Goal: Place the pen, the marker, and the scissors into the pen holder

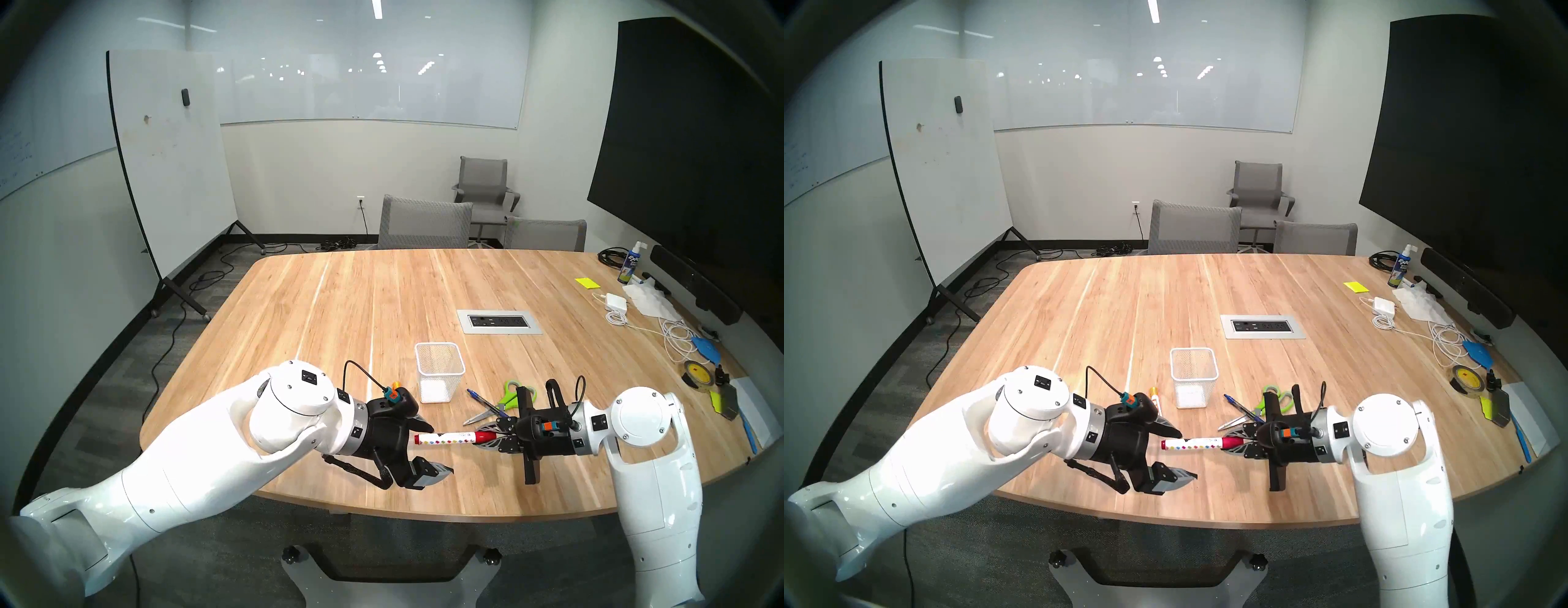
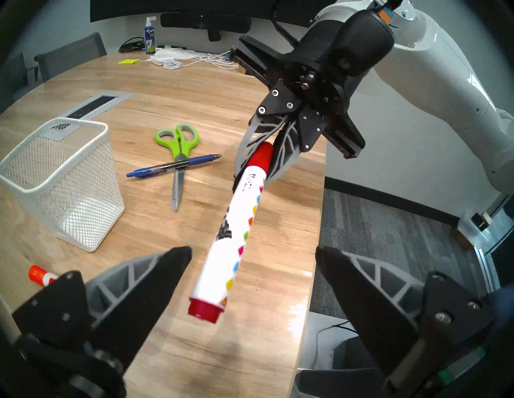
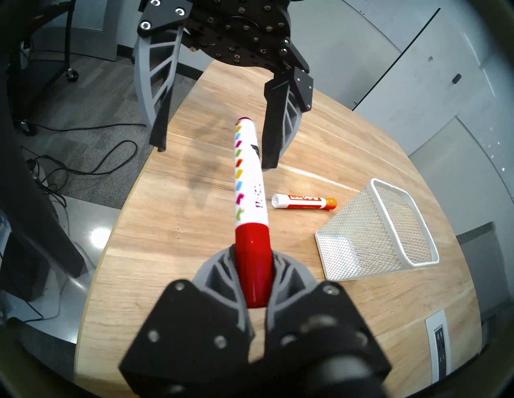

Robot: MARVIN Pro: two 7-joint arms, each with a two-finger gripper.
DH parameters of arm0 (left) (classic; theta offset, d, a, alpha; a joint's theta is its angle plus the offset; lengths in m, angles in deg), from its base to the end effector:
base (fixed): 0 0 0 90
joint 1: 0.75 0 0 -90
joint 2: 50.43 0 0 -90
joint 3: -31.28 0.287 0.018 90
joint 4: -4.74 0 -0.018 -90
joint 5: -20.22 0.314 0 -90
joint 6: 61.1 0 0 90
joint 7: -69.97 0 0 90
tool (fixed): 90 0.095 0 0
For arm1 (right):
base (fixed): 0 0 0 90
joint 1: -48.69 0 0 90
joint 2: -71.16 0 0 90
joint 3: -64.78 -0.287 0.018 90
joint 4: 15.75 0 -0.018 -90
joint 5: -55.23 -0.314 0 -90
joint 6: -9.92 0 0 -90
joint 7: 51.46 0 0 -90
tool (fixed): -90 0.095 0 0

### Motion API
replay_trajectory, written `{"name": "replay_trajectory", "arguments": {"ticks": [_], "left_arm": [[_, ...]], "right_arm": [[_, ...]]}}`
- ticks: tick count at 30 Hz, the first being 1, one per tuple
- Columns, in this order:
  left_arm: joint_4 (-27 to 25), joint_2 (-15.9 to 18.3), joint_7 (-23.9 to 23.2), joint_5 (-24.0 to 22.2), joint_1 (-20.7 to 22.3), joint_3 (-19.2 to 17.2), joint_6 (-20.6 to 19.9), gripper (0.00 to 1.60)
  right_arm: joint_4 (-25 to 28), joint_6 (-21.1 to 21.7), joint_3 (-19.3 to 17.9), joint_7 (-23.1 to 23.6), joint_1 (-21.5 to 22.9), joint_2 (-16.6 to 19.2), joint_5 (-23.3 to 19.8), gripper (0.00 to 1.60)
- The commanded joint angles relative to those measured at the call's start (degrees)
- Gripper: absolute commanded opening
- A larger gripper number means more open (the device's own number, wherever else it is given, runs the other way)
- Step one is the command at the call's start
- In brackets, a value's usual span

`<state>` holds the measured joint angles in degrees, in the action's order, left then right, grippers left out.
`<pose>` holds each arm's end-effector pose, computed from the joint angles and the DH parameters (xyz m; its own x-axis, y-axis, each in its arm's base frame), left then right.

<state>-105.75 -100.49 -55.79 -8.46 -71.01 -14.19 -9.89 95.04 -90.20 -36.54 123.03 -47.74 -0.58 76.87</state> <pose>0.3252 -0.1233 -0.2530 0.2524 -0.5344 0.8067 -0.9581 -0.2549 0.1309 0.3226 -0.0497 -0.2534 -0.3372 0.6777 0.6534 0.8827 -0.0137 0.4698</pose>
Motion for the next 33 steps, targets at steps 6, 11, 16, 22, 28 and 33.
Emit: {"name": "replay_trajectory", "arguments": {"ticks": [6, 11, 16, 22, 28, 33], "left_arm": [[0.0, -0.8, -0.5, 0.9, 2.2, -0.1, 0.8, 1.6], [1.4, -2.5, 0.3, 2.5, 3.5, 0.2, 1.8, 1.6], [3.1, -4.6, 0.7, 4.0, 4.9, 0.7, 2.7, 1.6], [4.8, -6.5, 0.8, 5.2, 6.5, 1.2, 4.0, 1.6], [4.8, -6.9, 0.6, 5.5, 6.9, 1.3, 4.5, 1.6], [3.5, -6.5, 0.2, 5.2, 6.4, 0.9, 4.5, 1.6]], "right_arm": [[2.8, -2.0, -1.0, -0.4, 0.3, 0.7, 0.3, 0.0], [3.6, -1.9, -1.5, 0.1, 0.6, 1.0, 0.0, 0.0], [3.5, -2.0, -1.9, 0.2, 1.0, 1.2, -0.1, 0.0], [3.4, -2.5, -2.3, 0.5, 1.2, 1.9, 0.2, 0.0], [3.1, -2.8, -2.4, 0.5, 1.4, 2.3, 0.8, 0.0], [3.1, -3.2, -2.2, 0.4, 1.5, 2.5, 1.6, 0.0]]}}
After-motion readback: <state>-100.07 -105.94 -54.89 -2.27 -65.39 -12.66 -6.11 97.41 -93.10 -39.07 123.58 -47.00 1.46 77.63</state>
